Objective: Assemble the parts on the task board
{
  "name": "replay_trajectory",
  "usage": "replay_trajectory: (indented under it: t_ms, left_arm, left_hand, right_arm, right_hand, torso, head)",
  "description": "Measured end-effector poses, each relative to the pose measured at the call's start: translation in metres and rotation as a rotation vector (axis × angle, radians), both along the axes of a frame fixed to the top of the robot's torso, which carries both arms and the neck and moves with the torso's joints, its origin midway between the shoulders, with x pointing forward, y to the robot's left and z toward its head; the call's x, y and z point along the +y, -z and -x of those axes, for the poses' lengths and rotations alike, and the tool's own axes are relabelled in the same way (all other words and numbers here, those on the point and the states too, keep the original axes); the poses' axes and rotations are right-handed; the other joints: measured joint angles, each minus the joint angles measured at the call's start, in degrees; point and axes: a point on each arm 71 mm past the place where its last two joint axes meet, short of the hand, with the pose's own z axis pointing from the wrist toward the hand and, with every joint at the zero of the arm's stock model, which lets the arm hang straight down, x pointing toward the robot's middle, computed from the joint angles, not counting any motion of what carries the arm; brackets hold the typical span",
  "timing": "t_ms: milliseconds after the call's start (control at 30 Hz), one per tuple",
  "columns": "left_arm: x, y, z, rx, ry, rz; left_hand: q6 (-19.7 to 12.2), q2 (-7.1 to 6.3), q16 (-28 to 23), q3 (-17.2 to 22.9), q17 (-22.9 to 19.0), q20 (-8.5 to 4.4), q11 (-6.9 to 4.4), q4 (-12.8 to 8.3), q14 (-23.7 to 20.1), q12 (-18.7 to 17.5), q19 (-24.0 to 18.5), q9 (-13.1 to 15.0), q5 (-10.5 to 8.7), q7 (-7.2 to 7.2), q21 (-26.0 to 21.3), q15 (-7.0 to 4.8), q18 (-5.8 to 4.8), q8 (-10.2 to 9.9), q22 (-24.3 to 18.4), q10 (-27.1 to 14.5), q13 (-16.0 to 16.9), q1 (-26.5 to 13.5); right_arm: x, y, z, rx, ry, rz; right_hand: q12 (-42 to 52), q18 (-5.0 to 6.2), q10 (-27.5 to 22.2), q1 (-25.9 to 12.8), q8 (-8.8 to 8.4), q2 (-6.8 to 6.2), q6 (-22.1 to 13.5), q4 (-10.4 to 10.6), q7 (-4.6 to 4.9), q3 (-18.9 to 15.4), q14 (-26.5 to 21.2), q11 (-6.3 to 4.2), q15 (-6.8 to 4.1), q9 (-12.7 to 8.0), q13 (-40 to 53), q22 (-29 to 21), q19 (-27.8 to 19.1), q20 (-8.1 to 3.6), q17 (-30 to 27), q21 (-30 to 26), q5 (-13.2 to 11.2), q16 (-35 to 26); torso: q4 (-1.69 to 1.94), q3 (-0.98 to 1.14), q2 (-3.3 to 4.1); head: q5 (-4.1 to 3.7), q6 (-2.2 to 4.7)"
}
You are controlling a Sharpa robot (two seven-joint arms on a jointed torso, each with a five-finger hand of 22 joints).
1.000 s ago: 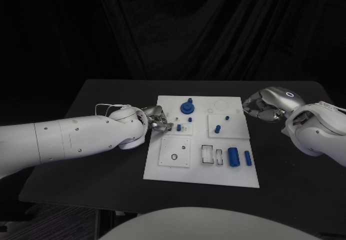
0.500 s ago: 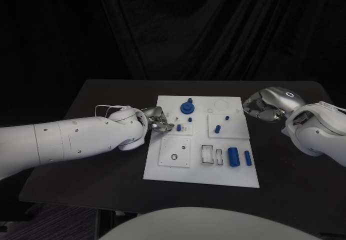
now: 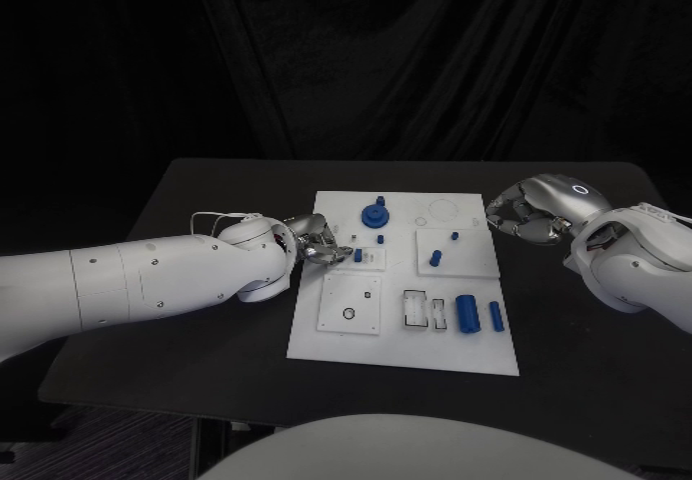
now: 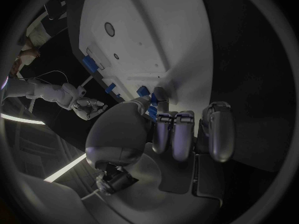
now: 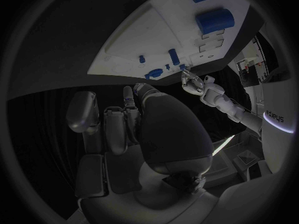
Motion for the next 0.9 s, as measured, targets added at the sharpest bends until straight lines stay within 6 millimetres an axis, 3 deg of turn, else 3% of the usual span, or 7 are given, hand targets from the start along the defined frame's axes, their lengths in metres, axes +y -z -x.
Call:
replay_trajectory:
  t_ms: [133,300,433,633,900]
  left_arm:
    - [0.0000,0.0003,-0.0003,-0.002,0.000,0.002]
    - [0.0000,0.0005,-0.0008,-0.005,0.002,0.005]
    - [0.0002,0.0007,-0.0009,-0.006,0.002,0.006]
    - [0.0004,0.0009,-0.0012,-0.006,0.003,0.007]
    - [0.0012,0.0013,-0.0015,-0.008,0.004,0.009]
  left_hand:
    - [0.00,0.78,0.00,-1.17,0.00,0.00,0.00,0.02,0.00,0.00,0.00,0.00,0.20,0.00,0.00,0.00,0.00,-0.05,0.00,0.00,0.00,-0.89]
    - [0.01,1.16,0.00,-1.80,0.00,0.00,0.00,0.01,0.00,0.00,0.00,0.00,2.44,0.00,0.00,0.00,0.00,-0.64,0.00,0.00,0.00,-1.28]
    - [0.07,1.87,0.00,-2.29,0.00,0.00,0.00,0.03,0.00,0.00,0.00,0.00,4.64,-0.06,0.00,0.00,0.00,-0.68,0.00,0.00,0.00,-1.33]
    - [0.05,2.80,0.00,-2.44,0.00,0.00,0.00,-0.13,0.00,0.00,0.00,0.00,9.99,-0.04,0.00,0.00,0.00,-0.74,0.00,0.00,0.00,-0.40]
    - [0.13,2.76,0.00,-2.43,0.00,0.00,0.00,-0.13,0.00,0.00,0.00,0.00,10.79,0.07,0.00,0.00,0.00,-0.75,0.00,0.00,0.00,0.07]
  right_arm:
    - [-0.0001,0.0001,0.0000,0.001,0.001,0.001]
    - [-0.0002,0.0002,-0.0001,0.002,0.001,0.001]
    - [-0.0003,0.0003,-0.0001,0.003,0.002,0.002]
    - [-0.0001,0.0005,-0.0002,0.005,0.002,0.003]
    - [0.0001,0.0007,-0.0002,0.007,0.002,0.004]
  right_hand:
    - [0.00,0.00,0.00,0.00,0.00,0.00,0.00,0.00,0.00,0.00,0.00,0.00,0.00,0.00,0.00,0.00,0.00,0.00,0.00,0.00,0.00,0.00]
    - [0.00,0.00,0.00,0.00,0.00,0.00,0.00,0.00,0.00,0.00,0.00,0.00,0.00,0.00,0.00,0.00,0.00,0.00,0.00,0.00,-0.01,0.00]
    - [0.00,0.00,0.00,0.00,0.00,0.00,0.00,0.00,0.00,0.00,0.00,0.00,0.00,0.00,0.00,0.00,0.00,0.00,0.00,0.00,-0.01,0.00]
    - [0.00,0.00,0.00,0.00,0.00,0.00,0.00,0.00,0.00,0.00,0.00,0.00,0.00,0.00,0.00,-0.01,0.00,0.00,0.00,0.00,-0.01,0.00]
    - [0.00,0.01,0.00,0.00,0.00,0.00,0.00,0.00,0.00,0.00,0.00,0.00,0.00,0.00,0.00,-0.01,0.00,0.00,0.00,0.00,-0.01,0.00]
  torso:
    - [-0.01,0.00,0.01]
    - [-0.01,0.01,0.02]
    - [-0.01,0.01,0.02]
    - [-0.01,0.01,0.02]
    - [-0.01,-0.01,0.02]
  head:
    - [0.02,0.00]
    - [0.02,0.00]
    - [0.02,0.00]
    - [0.14,0.00]
    - [0.13,0.00]
